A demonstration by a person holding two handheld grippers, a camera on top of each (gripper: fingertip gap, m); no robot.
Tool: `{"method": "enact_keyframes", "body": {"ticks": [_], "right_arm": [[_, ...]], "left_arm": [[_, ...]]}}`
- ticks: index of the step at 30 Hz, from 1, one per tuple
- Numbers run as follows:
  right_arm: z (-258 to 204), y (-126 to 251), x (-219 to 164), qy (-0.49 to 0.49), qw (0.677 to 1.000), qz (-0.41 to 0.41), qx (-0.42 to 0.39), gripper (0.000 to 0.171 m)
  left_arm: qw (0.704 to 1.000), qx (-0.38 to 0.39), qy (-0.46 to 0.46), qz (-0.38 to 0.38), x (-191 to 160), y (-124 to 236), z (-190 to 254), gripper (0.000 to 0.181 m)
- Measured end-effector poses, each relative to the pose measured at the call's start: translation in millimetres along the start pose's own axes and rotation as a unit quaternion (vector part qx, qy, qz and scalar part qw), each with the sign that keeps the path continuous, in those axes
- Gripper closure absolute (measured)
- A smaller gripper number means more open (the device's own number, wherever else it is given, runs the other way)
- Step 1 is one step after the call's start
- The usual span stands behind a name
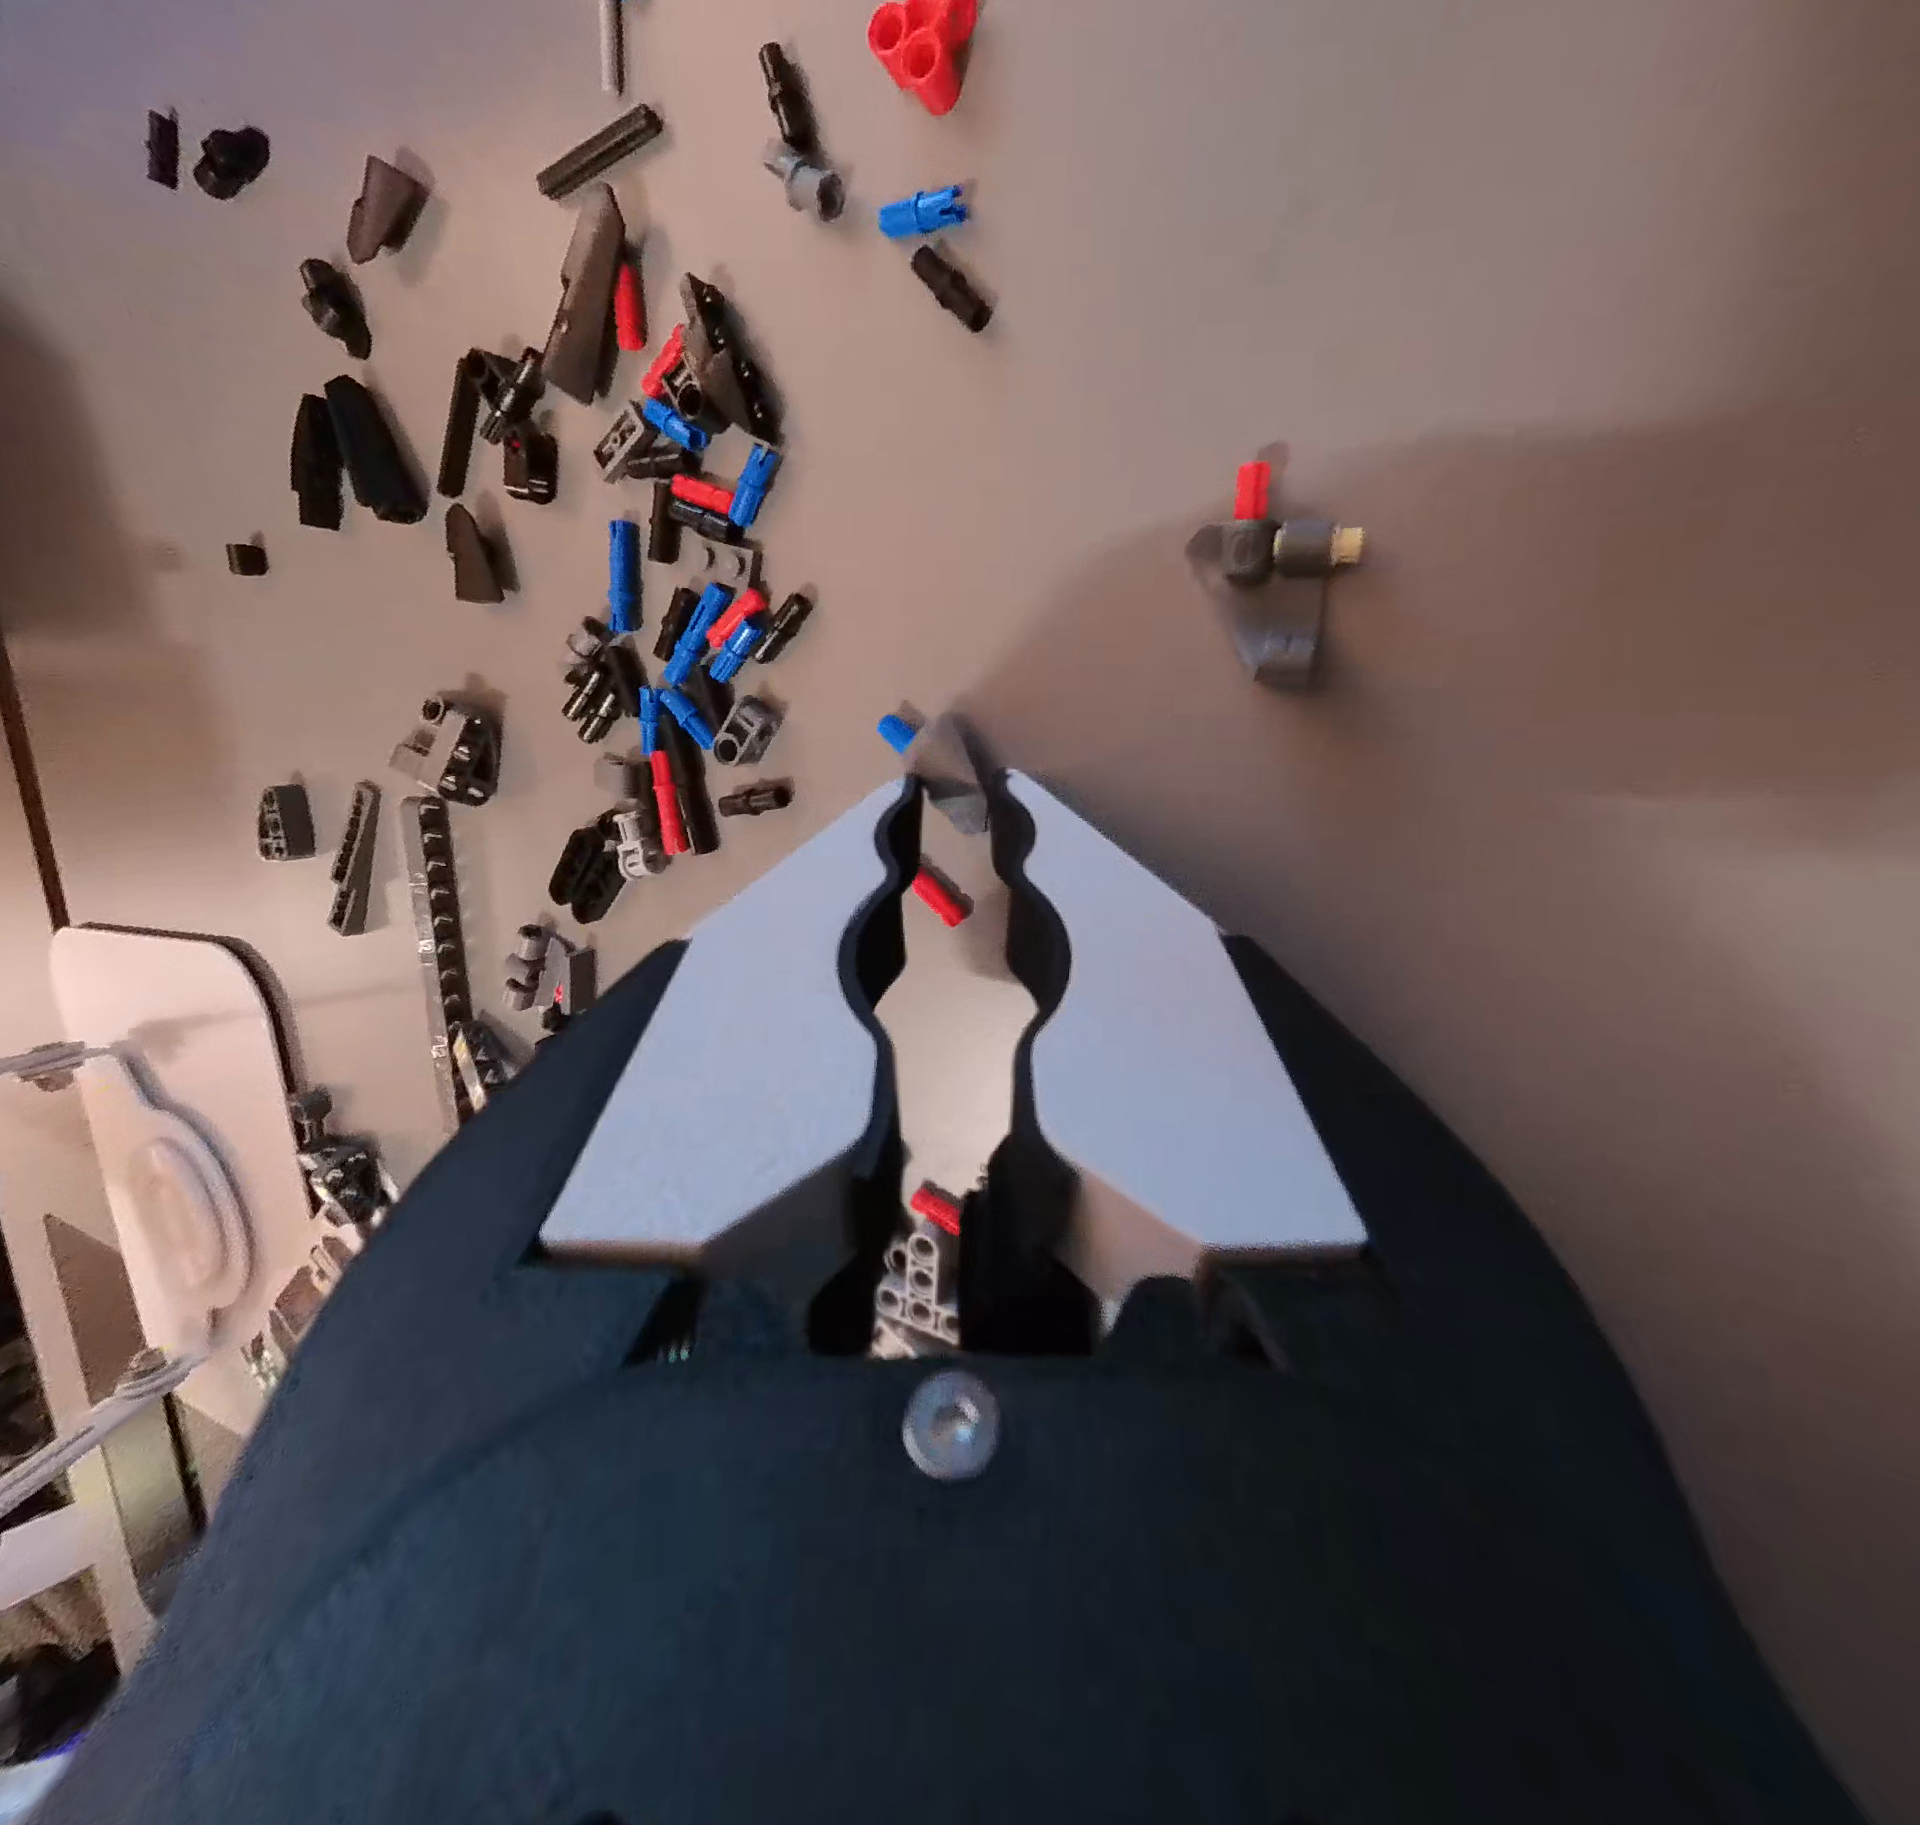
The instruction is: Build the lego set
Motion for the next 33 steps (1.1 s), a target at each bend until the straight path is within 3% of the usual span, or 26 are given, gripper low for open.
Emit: {"method": "enact_keyframes", "body": {"ticks": [1,8,13,19,22,33], "right_arm": [[-0.3,0.2,0.1,0.001,1.0,0.001,0.001,0.159],[-0.3,1.1,0.6,0.002,1.0,0.005,-0.002,0.159],[-1.1,-0.5,2.0,0.003,1.0,0.004,-0.002,0.158],[-5.1,-3.8,14.4,0.008,1.0,0.018,0.001,0.158],[-8.4,-8.6,22.8,0.016,1.0,0.024,0.003,0.158],[-18.0,-20.5,28.7,0.024,0.999,0.017,0.021,0.158]], "left_arm": [[1.0,0.005,0.0,0.0,-0.3,-0.3,-1.0,0.171],[1.0,0.017,0.006,0.016,0.7,1.7,-5.8,0.178],[0.991,-0.018,0.082,0.1,1.9,15.9,-14.6,0.18],[0.925,-0.132,0.21,0.289,11.9,55.9,-27.2,0.181],[0.895,-0.156,0.237,0.344,13.9,72.5,-30.8,0.181],[0.864,-0.189,0.263,0.384,6.9,92.3,-22.7,0.181]]}}
Point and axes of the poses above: each gripper's, where its closed fingertips meet, y back along the fingers, x out of its top, z = x × y across the jaws, the point moved 4 cm from there along y, back along the fingers, and after that the axes turned 11 degrees about -x, right-handed, at the moved point
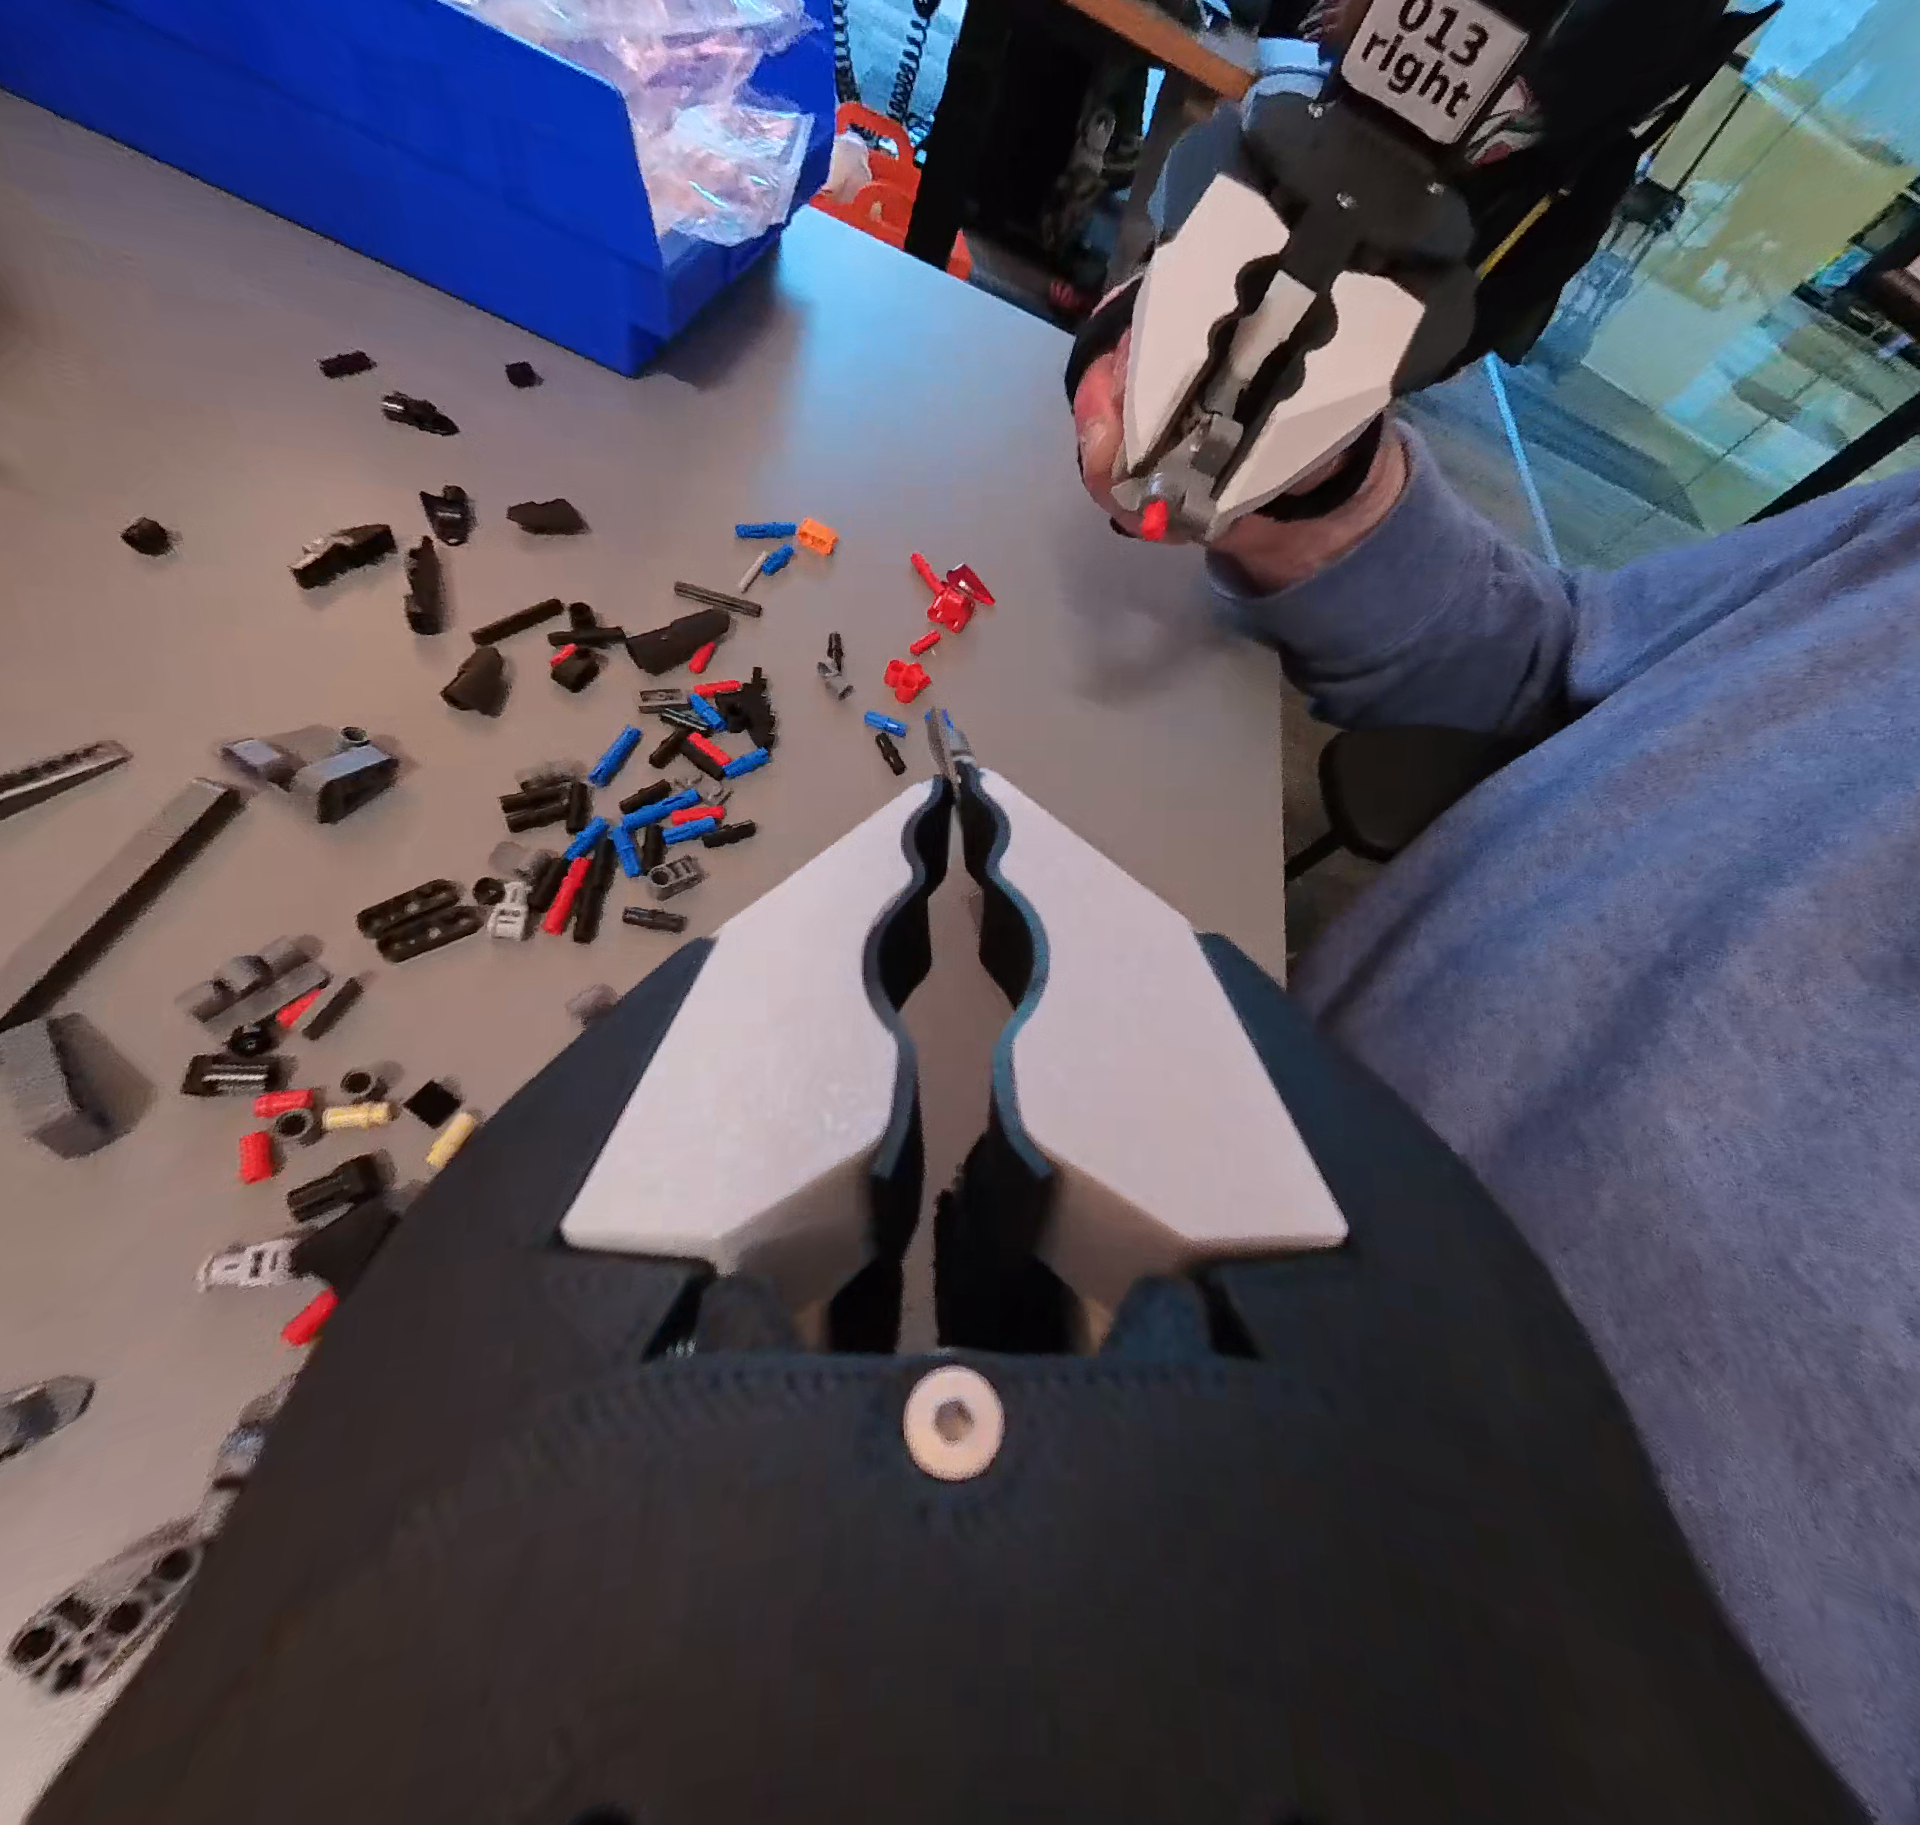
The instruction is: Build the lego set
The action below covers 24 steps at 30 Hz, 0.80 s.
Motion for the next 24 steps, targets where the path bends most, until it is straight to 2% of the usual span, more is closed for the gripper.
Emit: {"method": "enact_keyframes", "body": {"ticks": [10,18,24], "right_arm": [[-6.1,-24.4,20.7,0.028,0.999,-0.007,0.021,0.159],[-5.3,-59.9,61.9,0.085,0.996,0.011,0.006,0.159],[0.8,-94.5,98.6,0.134,0.99,0.03,-0.013,0.159]], "left_arm": [[0.997,0.062,-0.035,0.039,11.6,59.0,7.2,0.181],[0.989,0.084,-0.054,0.107,24.8,114.8,6.6,0.181],[0.982,0.07,-0.075,0.159,42.8,145.2,-0.1,0.181]]}}
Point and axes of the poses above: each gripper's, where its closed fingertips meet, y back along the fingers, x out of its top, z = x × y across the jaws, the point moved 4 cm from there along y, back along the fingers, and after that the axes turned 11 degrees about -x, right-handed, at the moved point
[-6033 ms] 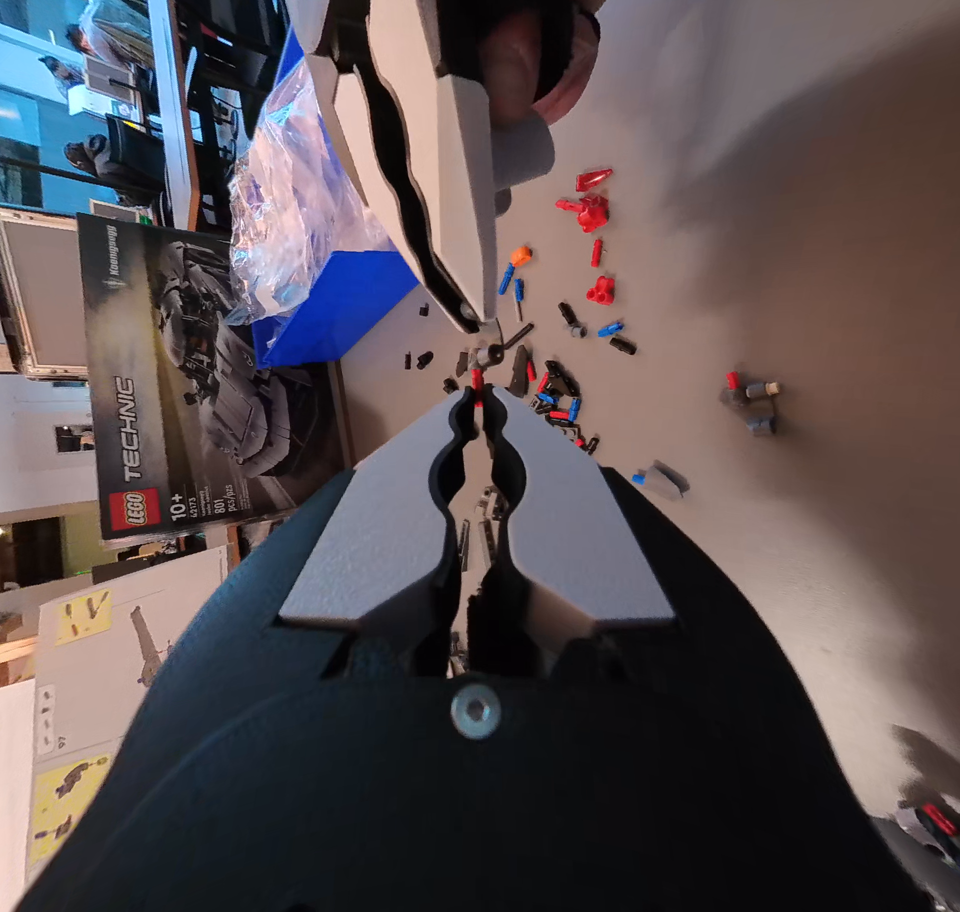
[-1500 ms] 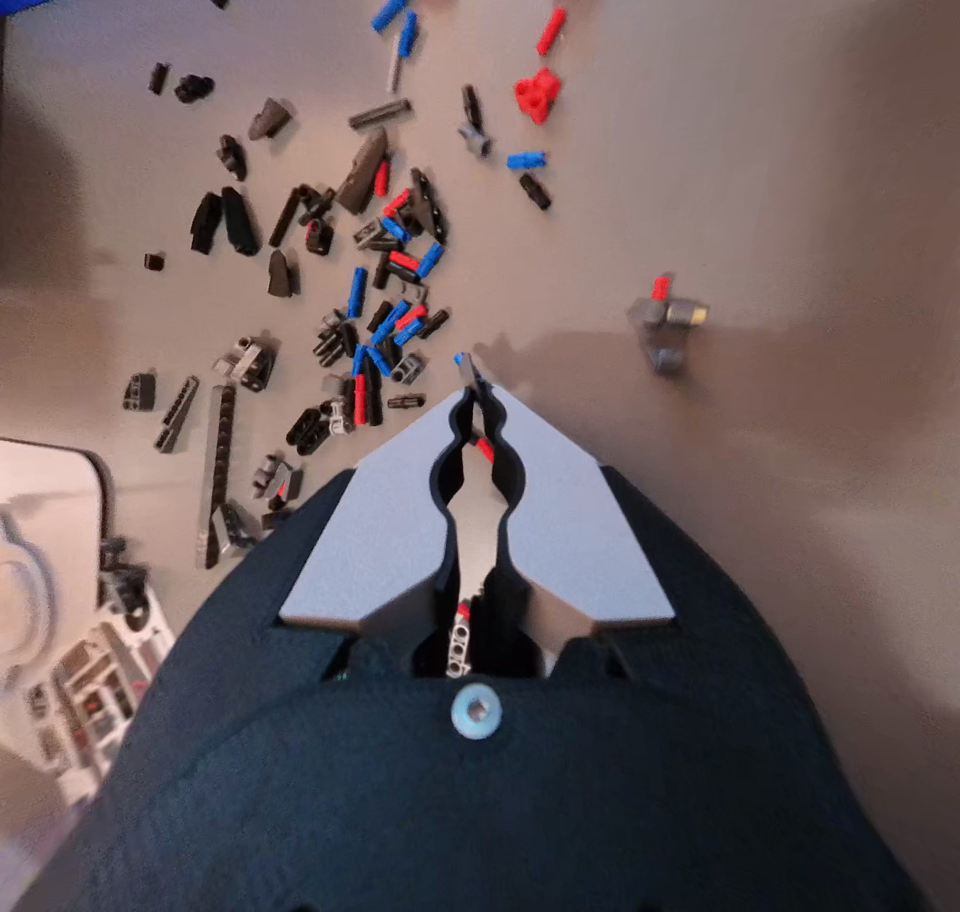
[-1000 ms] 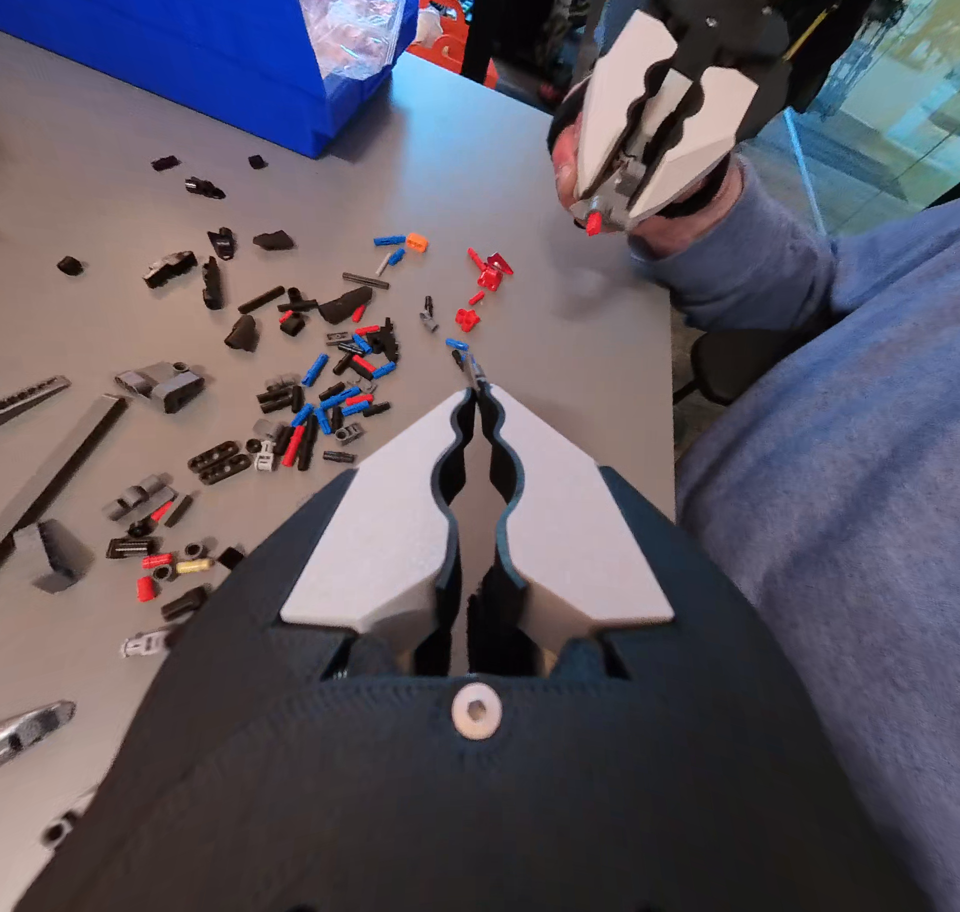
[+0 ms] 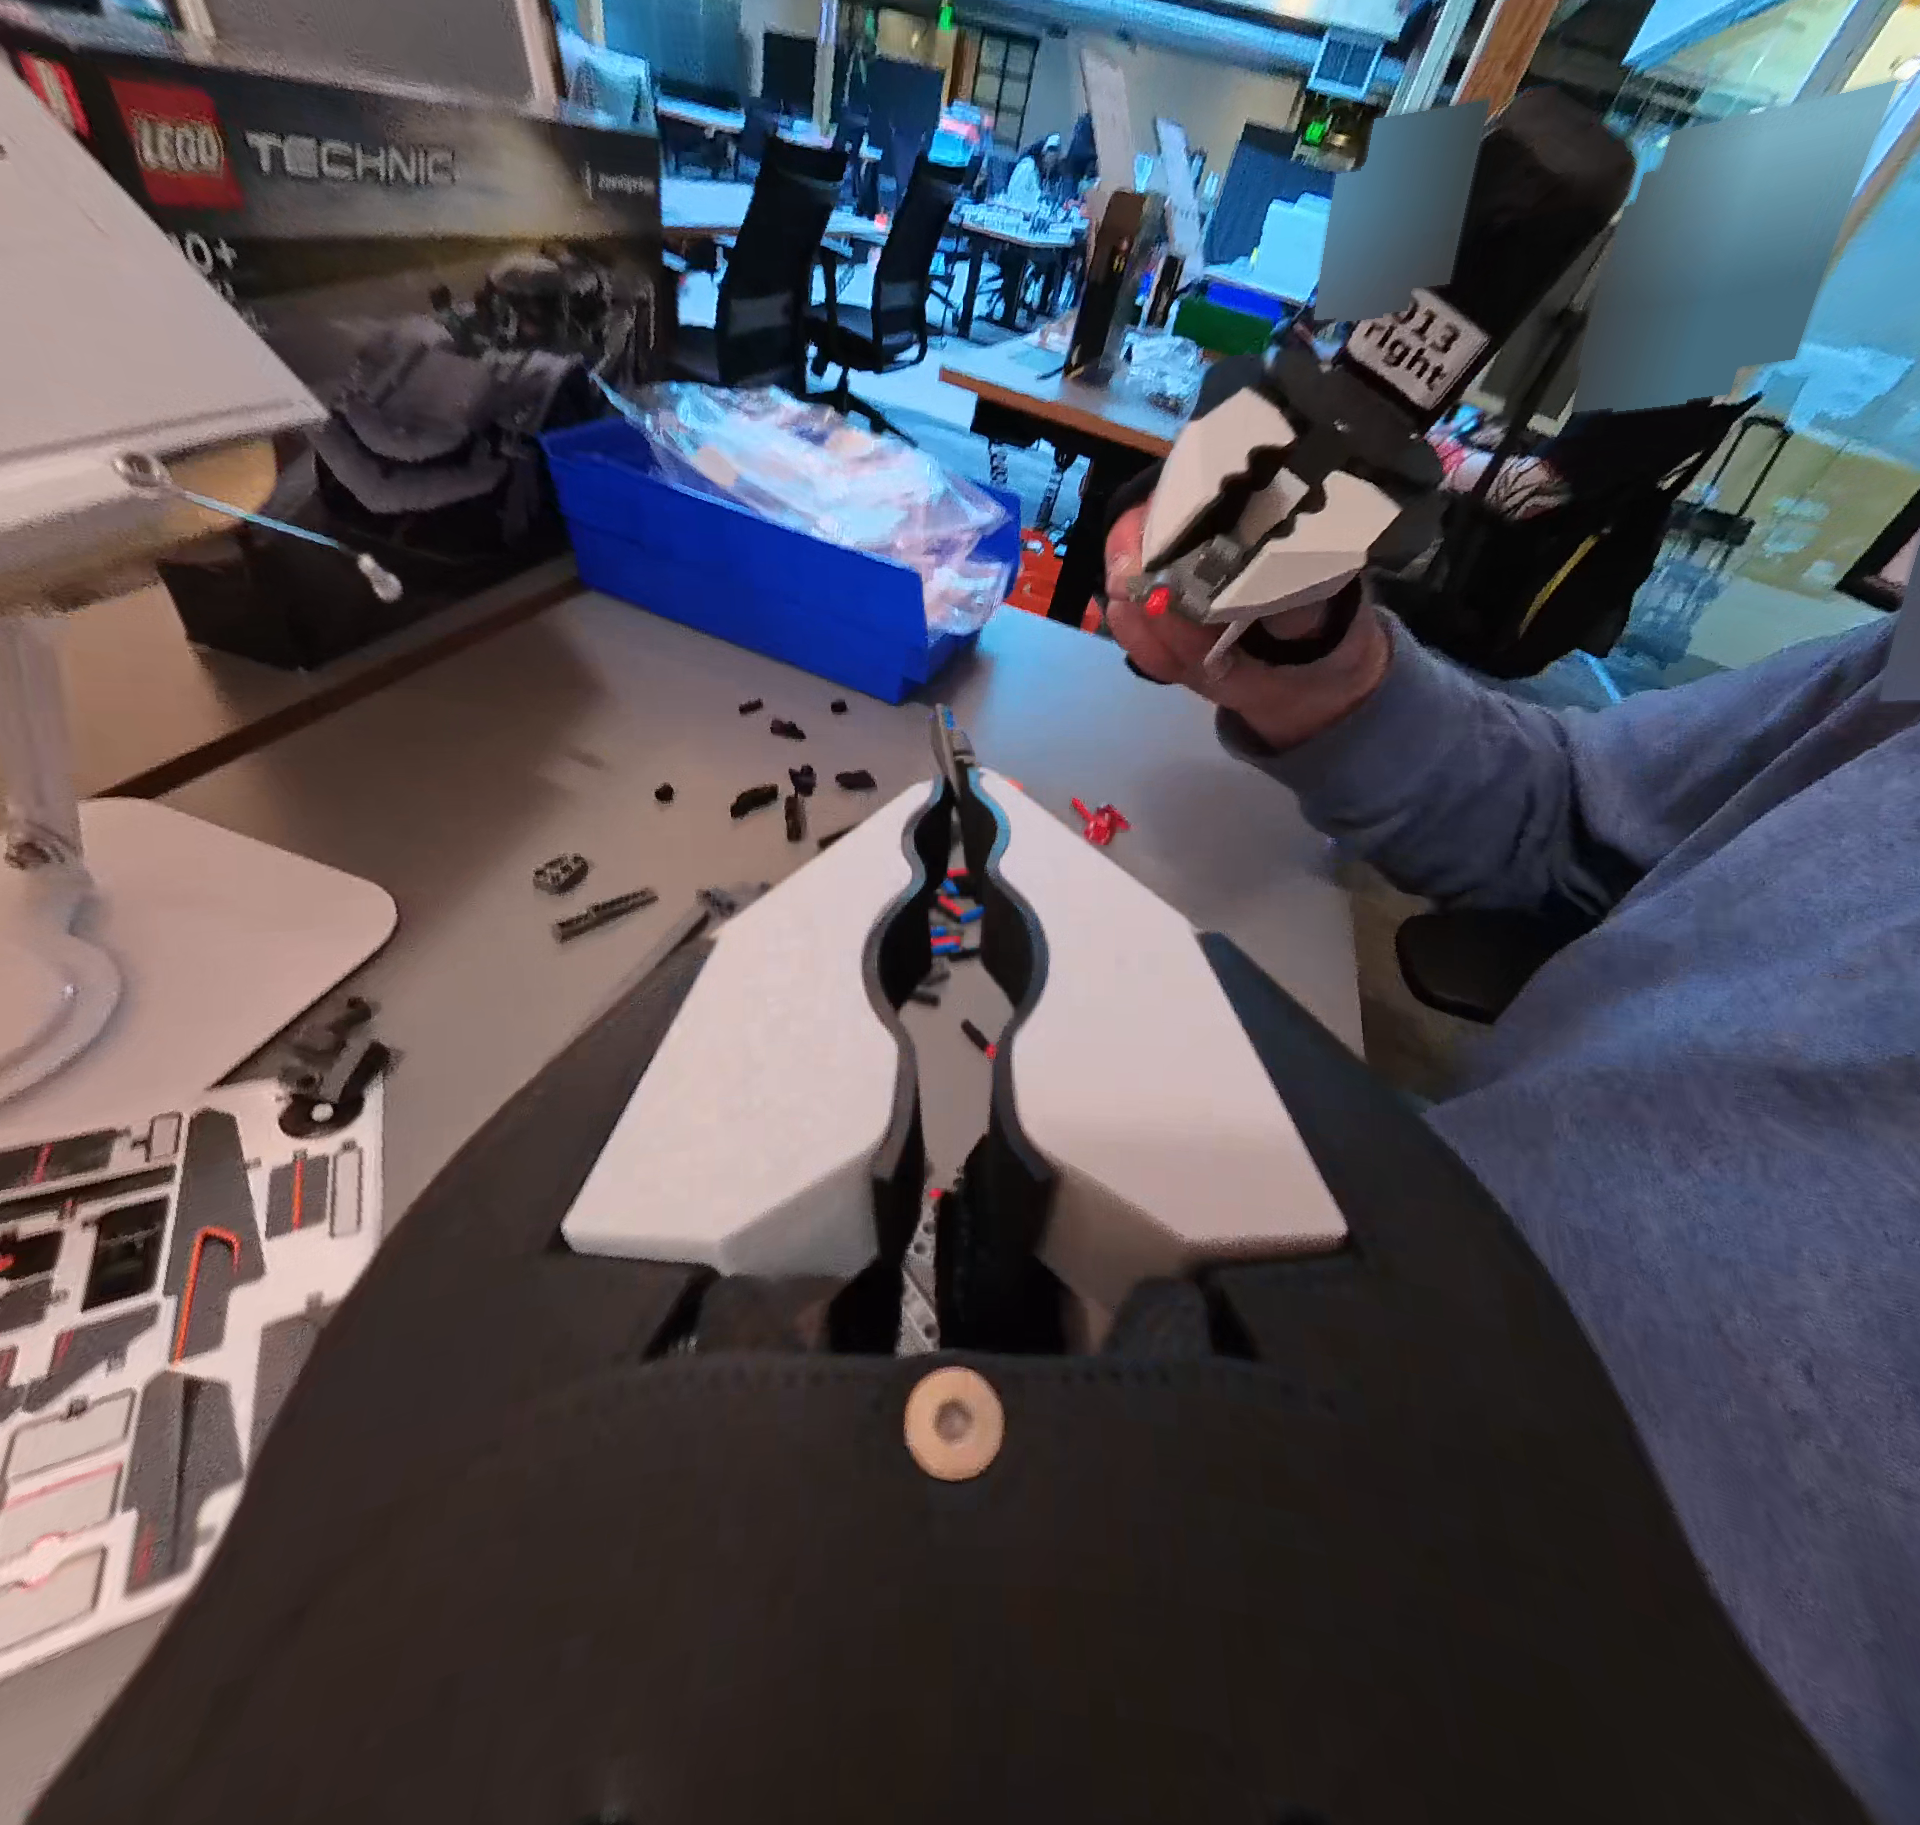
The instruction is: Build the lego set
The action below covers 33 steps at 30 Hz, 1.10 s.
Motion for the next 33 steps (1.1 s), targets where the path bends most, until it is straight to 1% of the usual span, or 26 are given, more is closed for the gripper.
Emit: {"method": "enact_keyframes", "body": {"ticks": [6,16,21,29,33], "right_arm": [[12.5,-36.2,20.4,0.03,1.0,0.005,-0.003,0.158],[33.5,-71.9,36.6,0.057,0.998,0.009,-0.012,0.158],[45.5,-78.2,40.4,0.065,0.997,0.019,-0.027,0.158],[66.0,-77.0,37.9,0.068,0.996,0.028,-0.056,0.159],[72.7,-78.2,32.4,0.068,0.995,0.029,-0.064,0.159]], "left_arm": [[0.999,-0.026,-0.007,0.042,23.0,12.2,-19.3,0.181],[0.993,-0.087,0.002,0.086,52.4,17.0,-44.4,0.181],[0.99,-0.108,0.0,0.094,62.7,6.4,-55.7,0.181],[0.974,-0.164,0.061,0.143,65.3,-11.9,-78.6,0.181],[0.971,-0.176,0.071,0.148,65.8,-18.8,-85.0,0.181]]}}
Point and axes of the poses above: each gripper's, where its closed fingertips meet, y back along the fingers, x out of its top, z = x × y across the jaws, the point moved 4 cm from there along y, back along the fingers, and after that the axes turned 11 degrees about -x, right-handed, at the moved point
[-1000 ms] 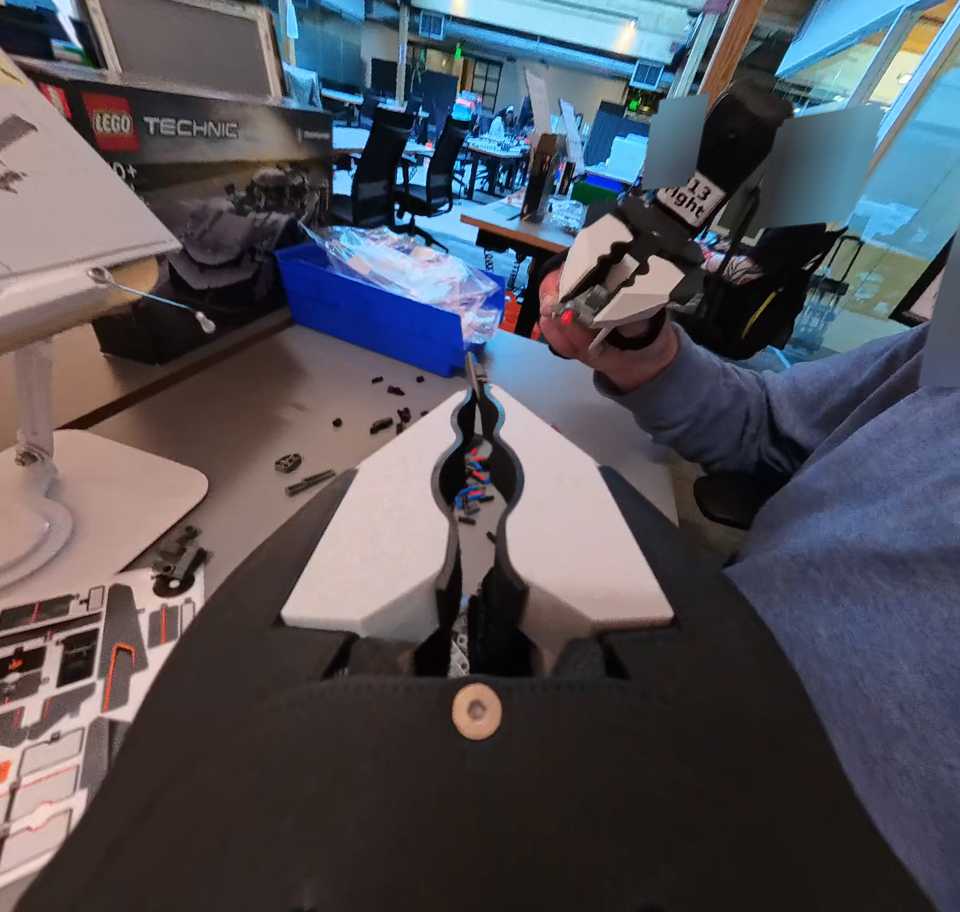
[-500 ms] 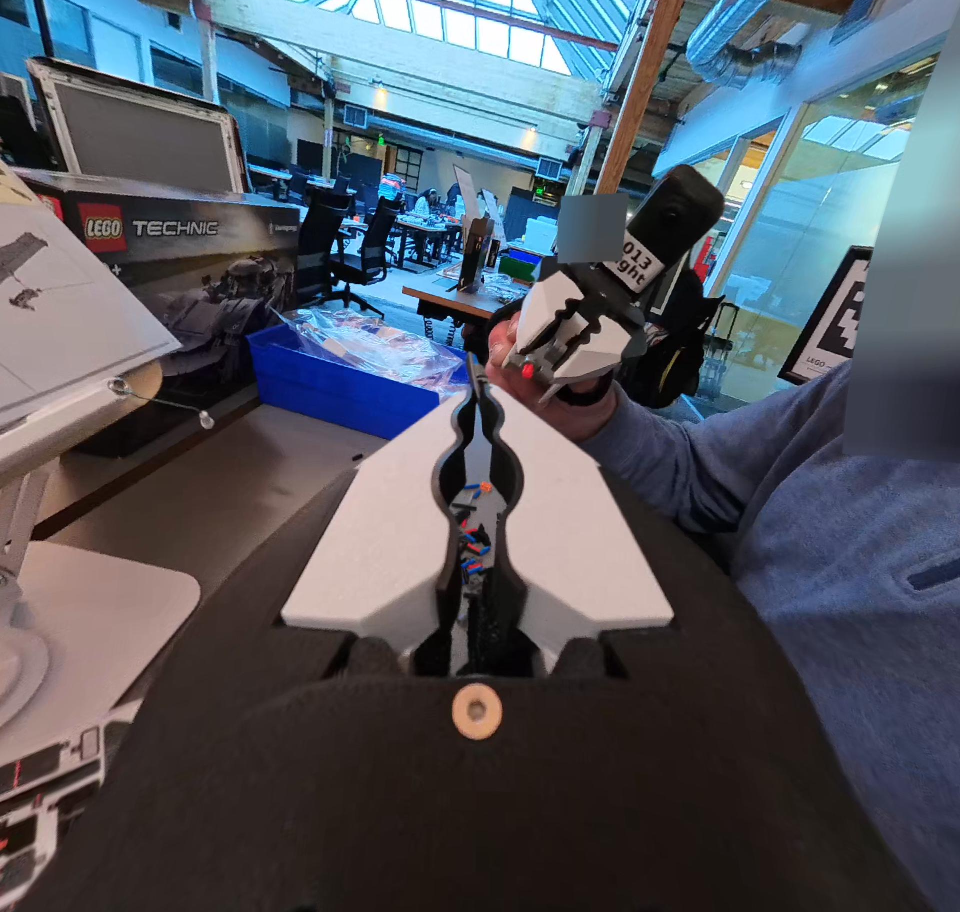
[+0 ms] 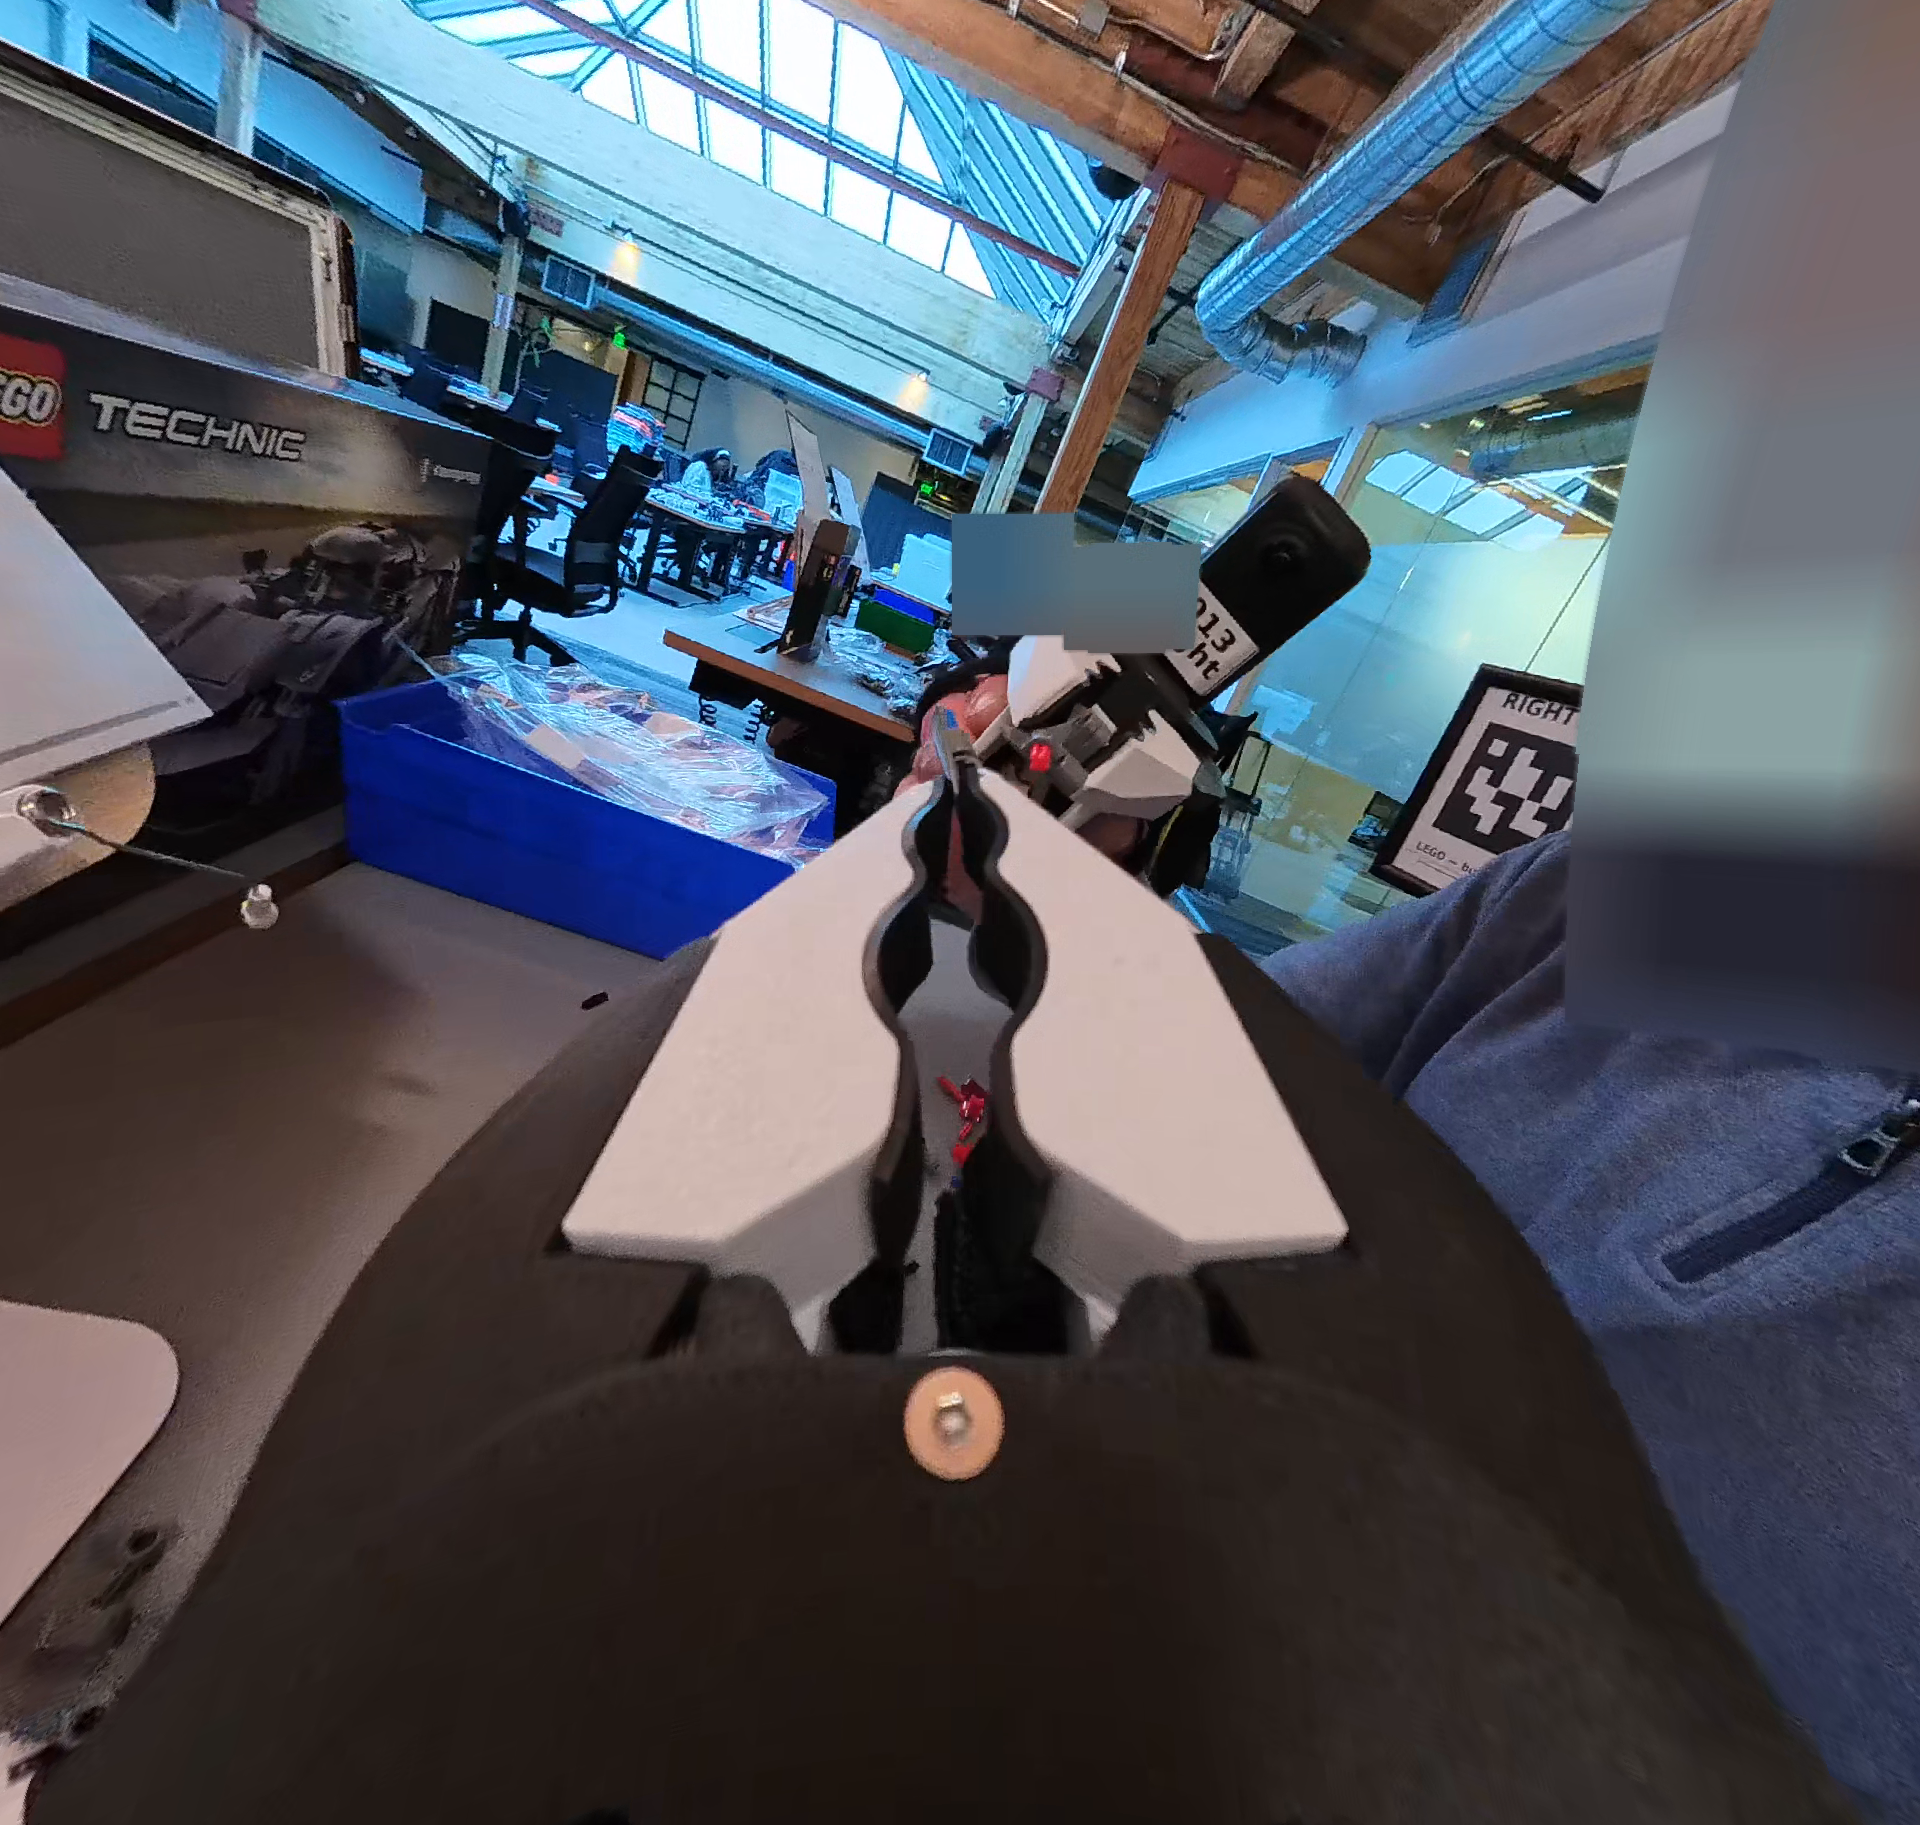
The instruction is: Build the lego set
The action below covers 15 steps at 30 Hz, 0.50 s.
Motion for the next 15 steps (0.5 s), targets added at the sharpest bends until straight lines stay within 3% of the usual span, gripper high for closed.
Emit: {"method": "enact_keyframes", "body": {"ticks": [15], "right_arm": [[3.9,-5.1,-10.1,-0.002,1.0,0.0,-0.015,0.159]], "left_arm": [[0.996,-0.051,0.053,0.06,-5.8,-13.2,-5.4,0.181]]}}
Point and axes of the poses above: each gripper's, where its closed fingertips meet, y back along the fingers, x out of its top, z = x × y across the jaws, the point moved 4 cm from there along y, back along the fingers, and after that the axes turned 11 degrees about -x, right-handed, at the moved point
